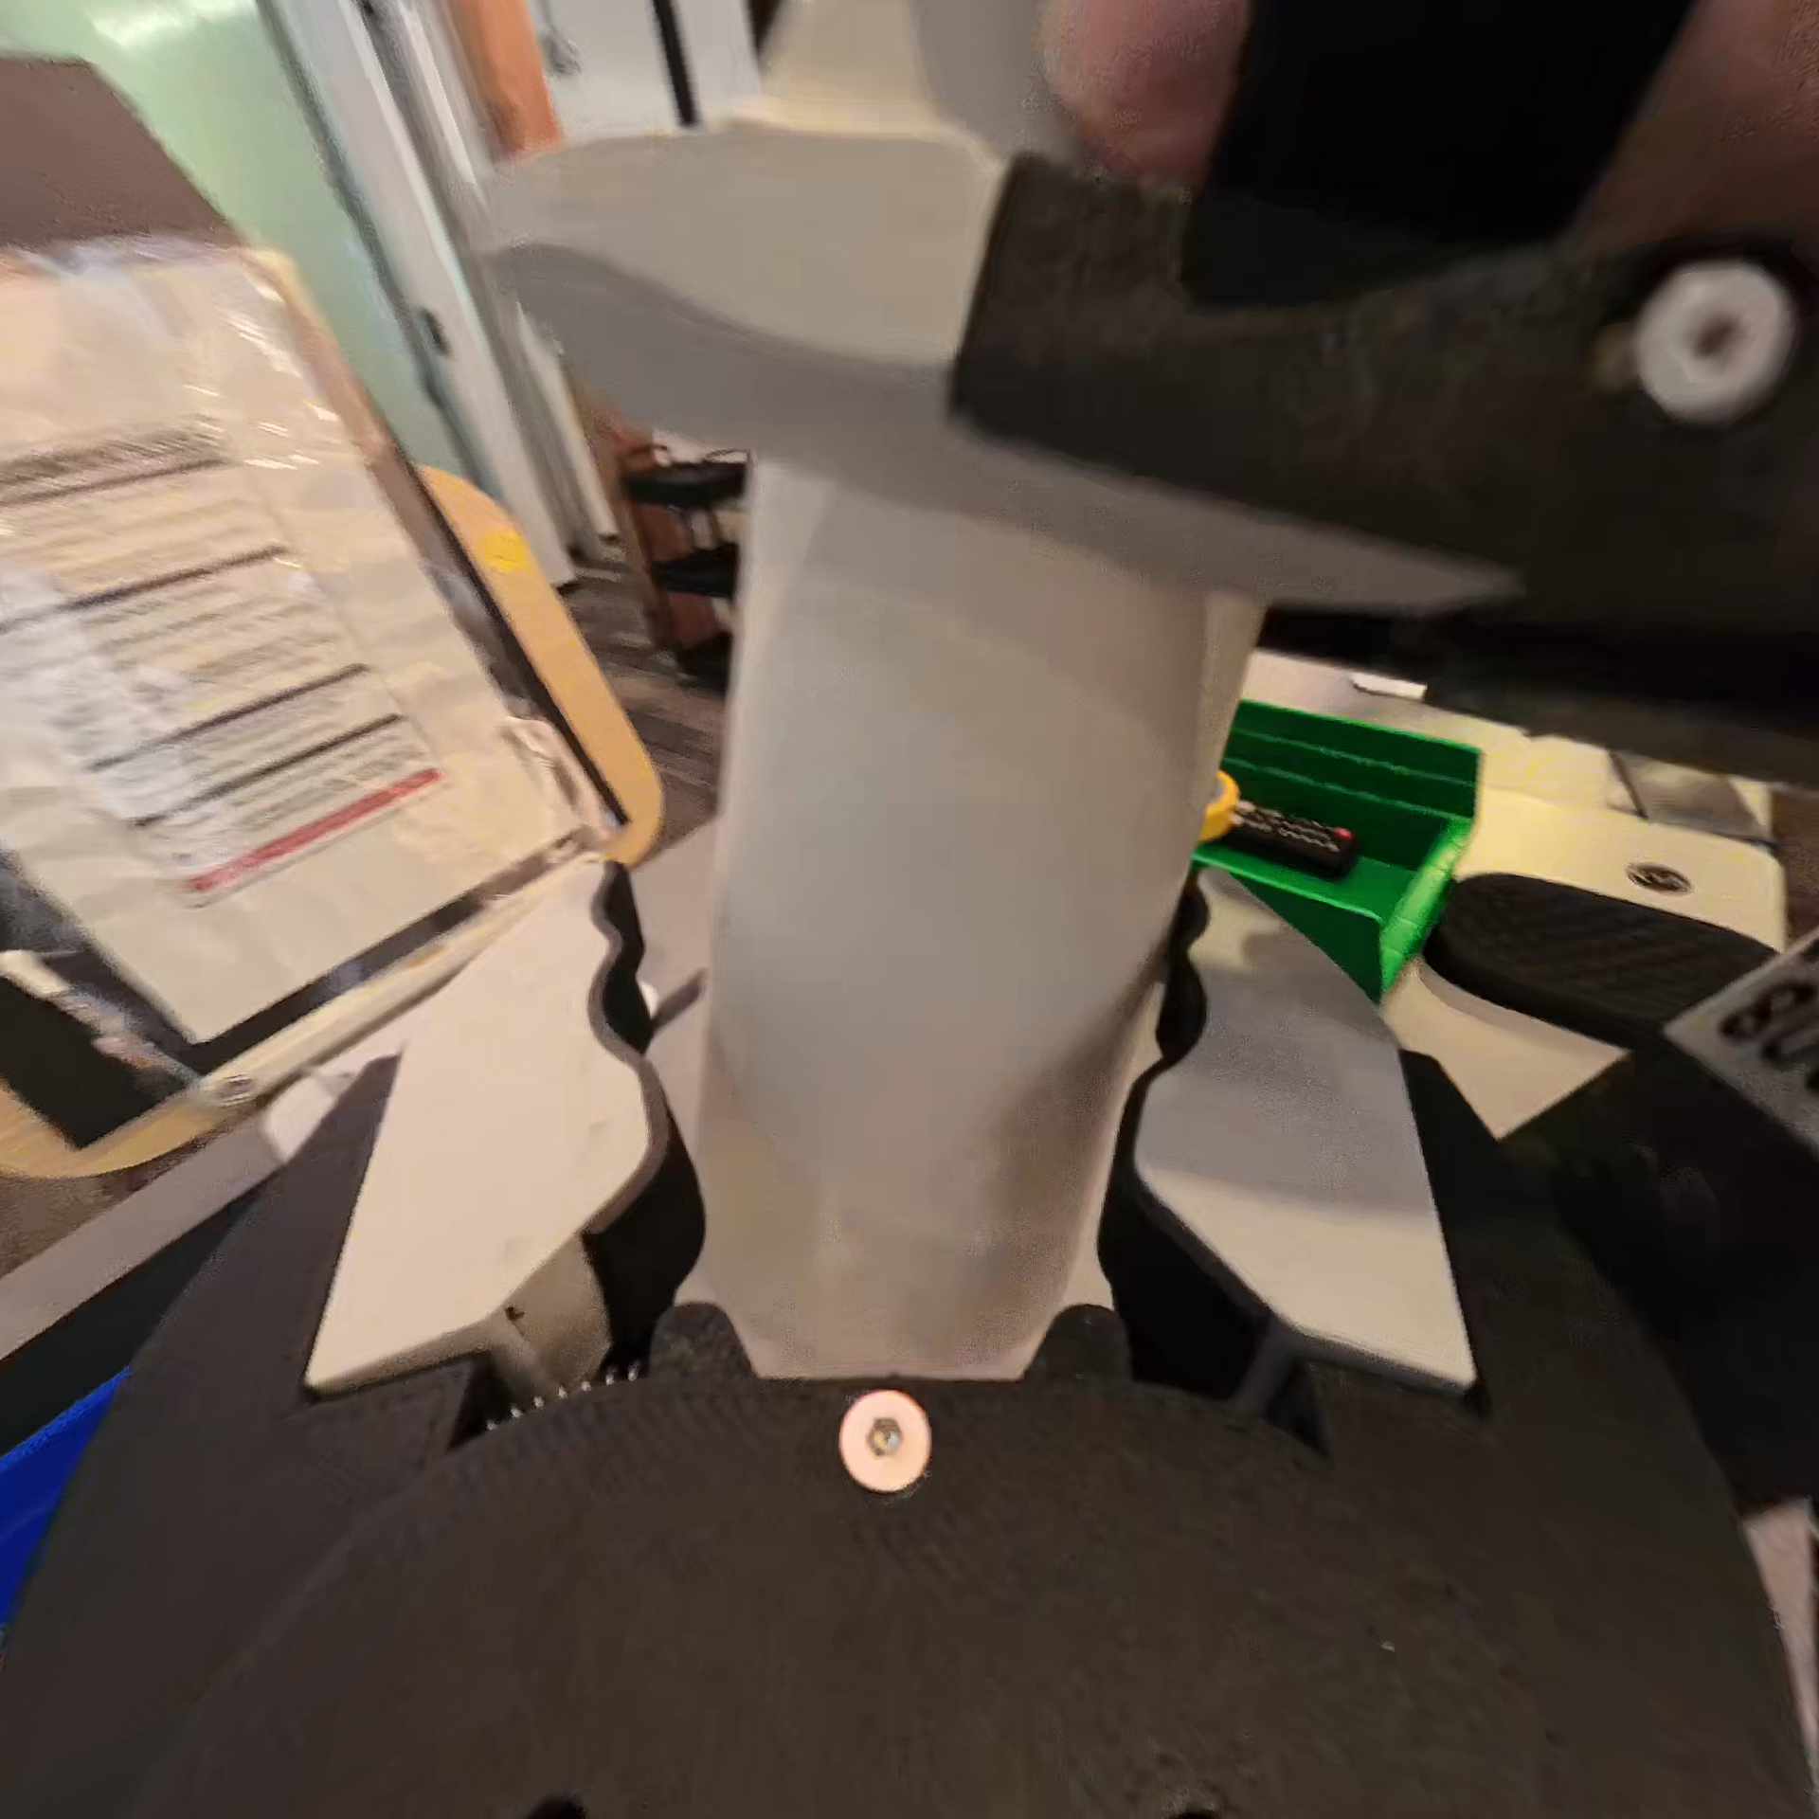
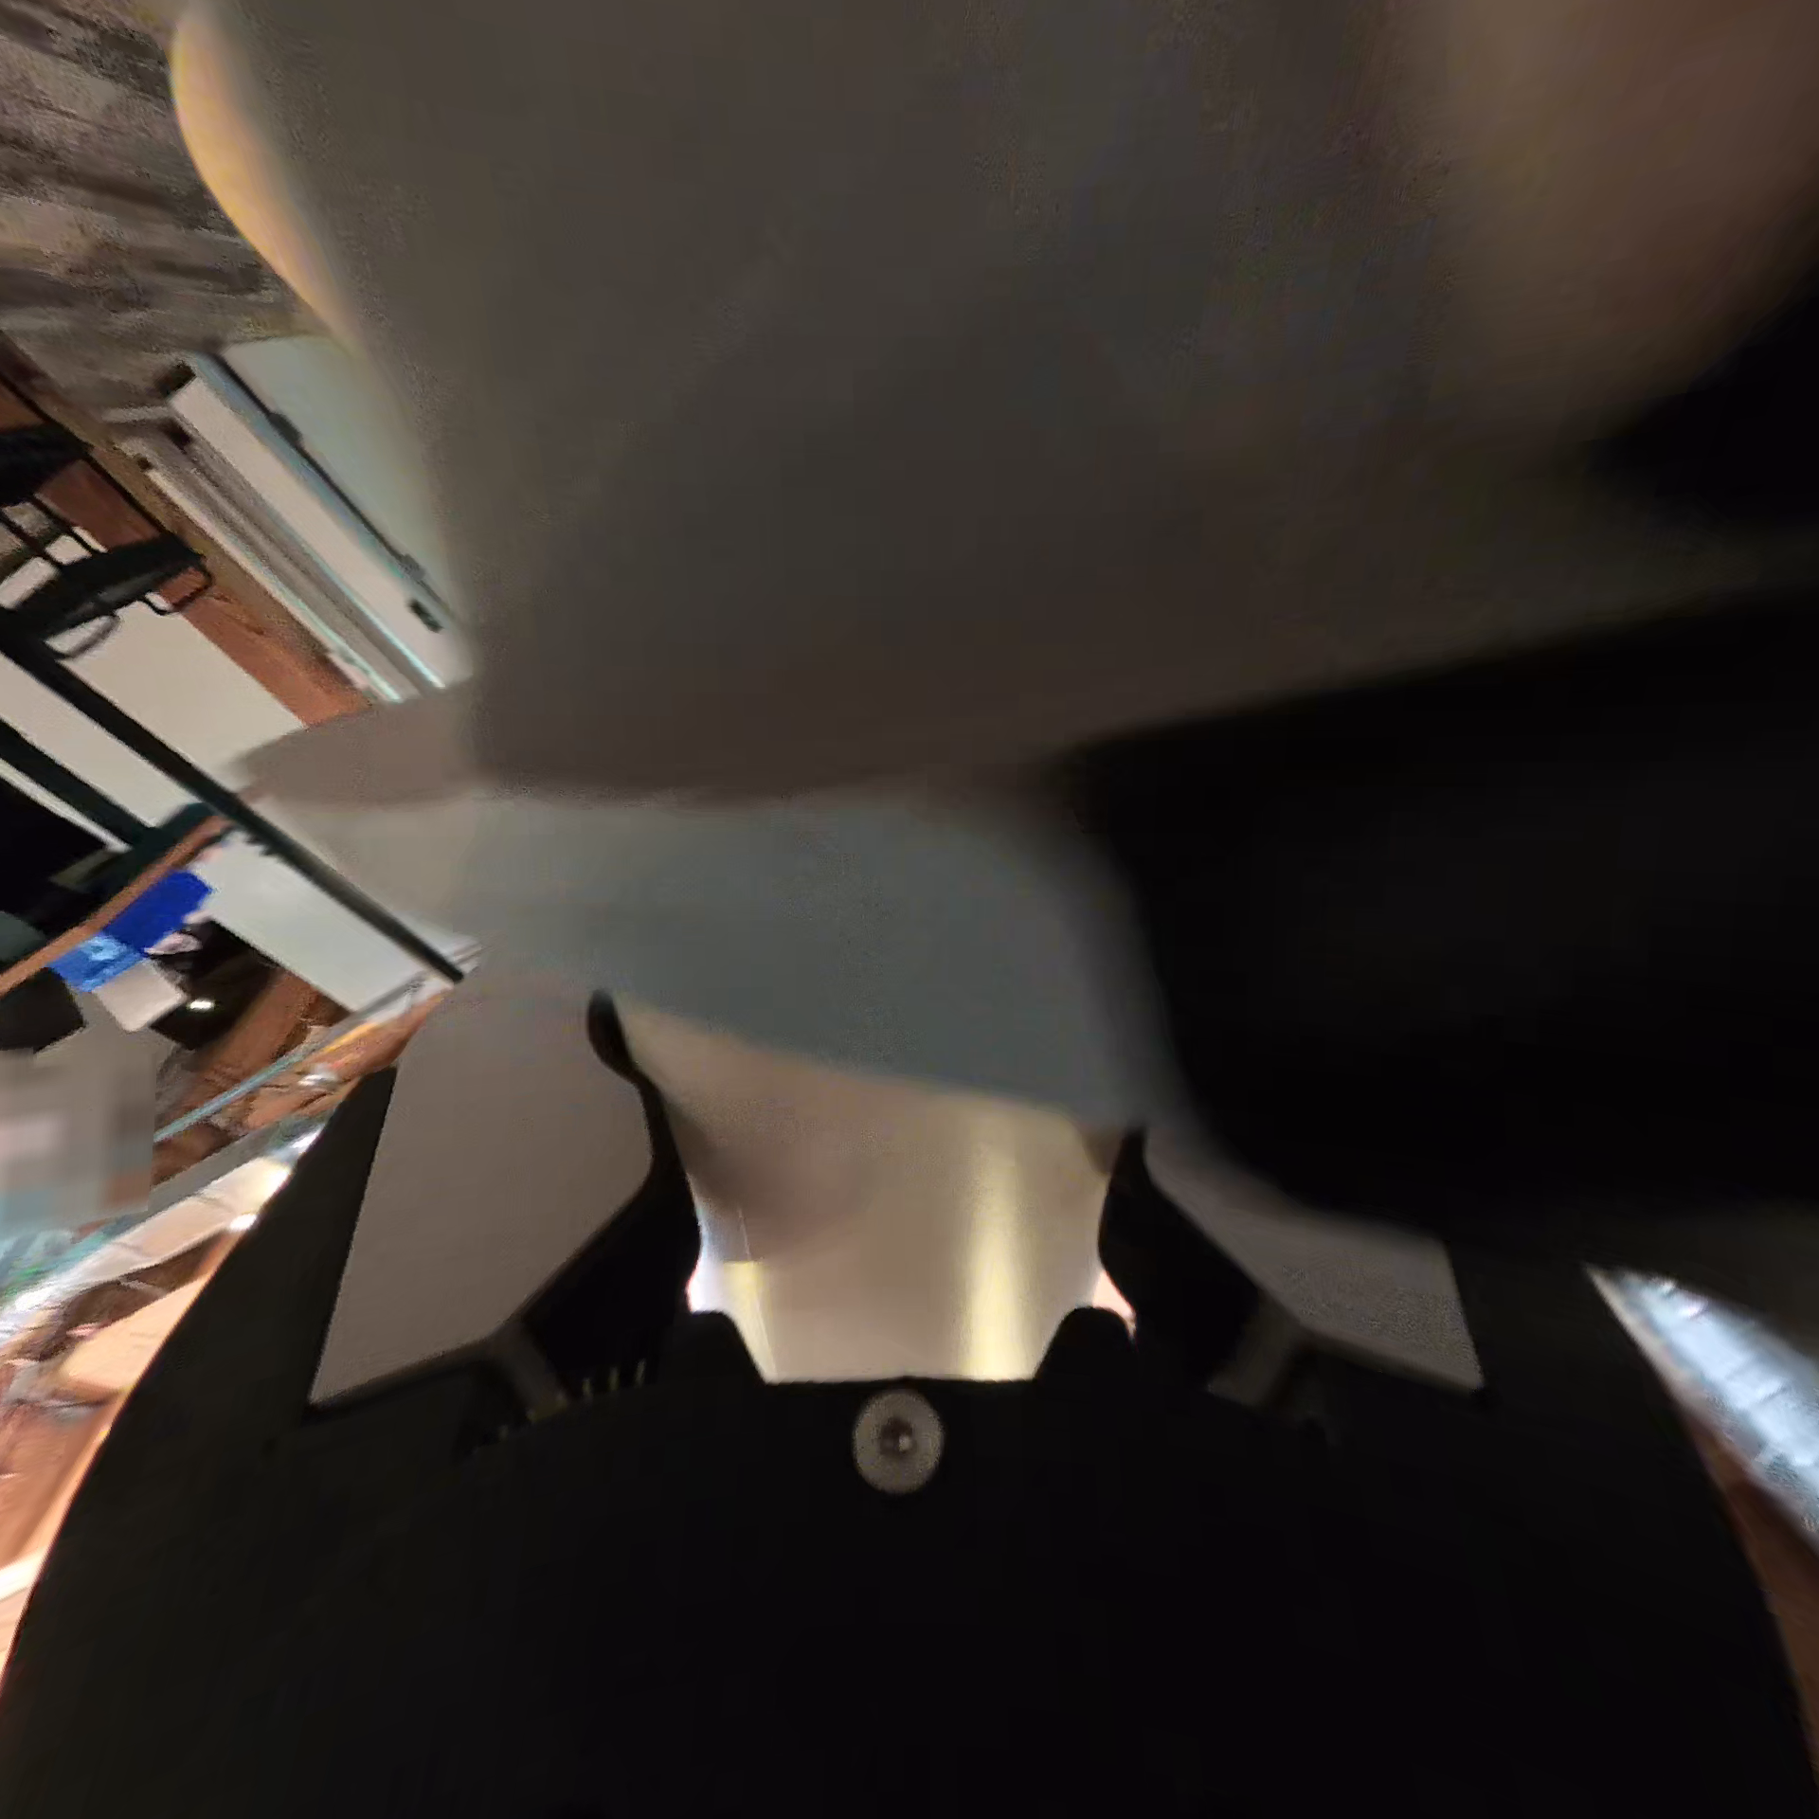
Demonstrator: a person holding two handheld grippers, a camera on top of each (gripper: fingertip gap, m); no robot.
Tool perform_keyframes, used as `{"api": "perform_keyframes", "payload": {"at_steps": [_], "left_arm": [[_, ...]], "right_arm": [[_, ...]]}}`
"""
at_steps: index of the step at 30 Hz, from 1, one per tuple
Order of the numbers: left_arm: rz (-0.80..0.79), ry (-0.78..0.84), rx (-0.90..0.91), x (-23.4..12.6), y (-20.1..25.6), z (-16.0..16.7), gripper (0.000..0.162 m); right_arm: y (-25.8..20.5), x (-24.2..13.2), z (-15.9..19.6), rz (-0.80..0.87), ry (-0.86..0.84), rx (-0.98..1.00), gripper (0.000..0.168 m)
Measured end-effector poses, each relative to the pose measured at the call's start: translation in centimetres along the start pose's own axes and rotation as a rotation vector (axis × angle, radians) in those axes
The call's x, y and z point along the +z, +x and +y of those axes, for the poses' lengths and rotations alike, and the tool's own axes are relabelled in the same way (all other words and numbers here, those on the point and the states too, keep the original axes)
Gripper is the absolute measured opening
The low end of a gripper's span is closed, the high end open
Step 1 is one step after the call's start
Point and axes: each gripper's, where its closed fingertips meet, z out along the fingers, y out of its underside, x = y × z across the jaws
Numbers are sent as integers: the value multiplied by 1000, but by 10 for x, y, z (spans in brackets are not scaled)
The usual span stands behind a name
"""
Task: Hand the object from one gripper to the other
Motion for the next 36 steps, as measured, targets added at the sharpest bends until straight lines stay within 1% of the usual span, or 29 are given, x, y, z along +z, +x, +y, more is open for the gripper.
{"api": "perform_keyframes", "payload": {"at_steps": [1, 2, 3, 4, 5, 6, 7, 9, 10, 11, 13, 14, 15, 17, 19, 21, 22, 23, 25, 26, 27, 28, 30, 31, 33, 36], "left_arm": [[-33, 23, -3, -10, -8, -6, 111], [-51, 50, -16, -24, -13, -13, 112], [-75, 98, -42, -43, -20, -24, 110], [-93, 170, -67, -65, -26, -36, 112], [-107, 247, -94, -91, -32, -48, 108], [-125, 317, -121, -118, -39, -57, 105], [-147, 371, -137, -144, -46, -63, 105], [-200, 439, -143, -189, -58, -64, 106], [-214, 458, -141, -206, -63, -63, 106], [-208, 471, -143, -218, -65, -61, 106], [-139, 491, -160, -233, -65, -56, 104], [-85, 497, -172, -235, -62, -54, 103], [-30, 499, -184, -235, -60, -52, 102], [50, 477, -174, -229, -53, -48, 99], [54, 416, -127, -212, -48, -43, 100], [4, 327, -69, -185, -46, -37, 102], [-25, 278, -35, -170, -45, -35, 102], [-55, 242, 3, -154, -43, -34, 102], [-94, 199, 83, -120, -36, -35, 102], [-104, 189, 126, -103, -30, -35, 101], [-115, 190, 164, -86, -24, -36, 99], [-131, 187, 197, -69, -20, -35, 96], [-130, 178, 249, -40, -7, -31, 94], [-118, 175, 265, -29, -1, -28, 95], [-112, 176, 284, -14, 9, -25, 99], [-149, 198, 299, -2, 12, -25, 101]], "right_arm": [[-2, 2, 8, -18, -8, 56, 106], [-6, 6, 18, -42, -22, 129, 106], [-12, 10, 30, -69, -37, 221, 105], [-19, 14, 42, -86, -45, 335, 105], [-27, 17, 52, -95, -43, 474, 105], [-36, 19, 60, -101, -30, 641, 105], [-47, 20, 64, -117, 1, 839, 105], [-65, 20, 56, -182, 136, 1315, 105], [-70, 19, 46, -220, 238, 1574, 105], [-68, 16, 35, -253, 376, 1826, 105], [-56, 8, 20, -278, 712, 2299, 105], [-50, 4, 17, -287, 892, 2503, 105], [-45, 2, 14, -305, 1066, 2675, 105], [-36, 1, 9, -374, 1411, 2921, 105], [-28, 3, 6, -438, 1747, 3065, 105], [-21, 1, 9, -436, 2123, 3130, 105], [-20, 2, 11, -403, 2289, 3158, 105], [-22, 4, 13, -332, 2440, 3184, 105], [-25, 7, 13, -230, 2668, 3234, 105], [-26, 6, 12, -195, 2777, 3226, 105], [-26, 5, 10, -162, 2848, 3223, 104], [-27, 4, 6, -124, 2865, 3241, 105], [-28, 4, 2, -10, 2838, 3300, 105], [-29, 4, 3, 26, 2843, 3321, 105], [-31, 1, 7, 109, 2905, 3301, 105], [-26, -5, 5, 32, 2861, 3275, 105]]}}
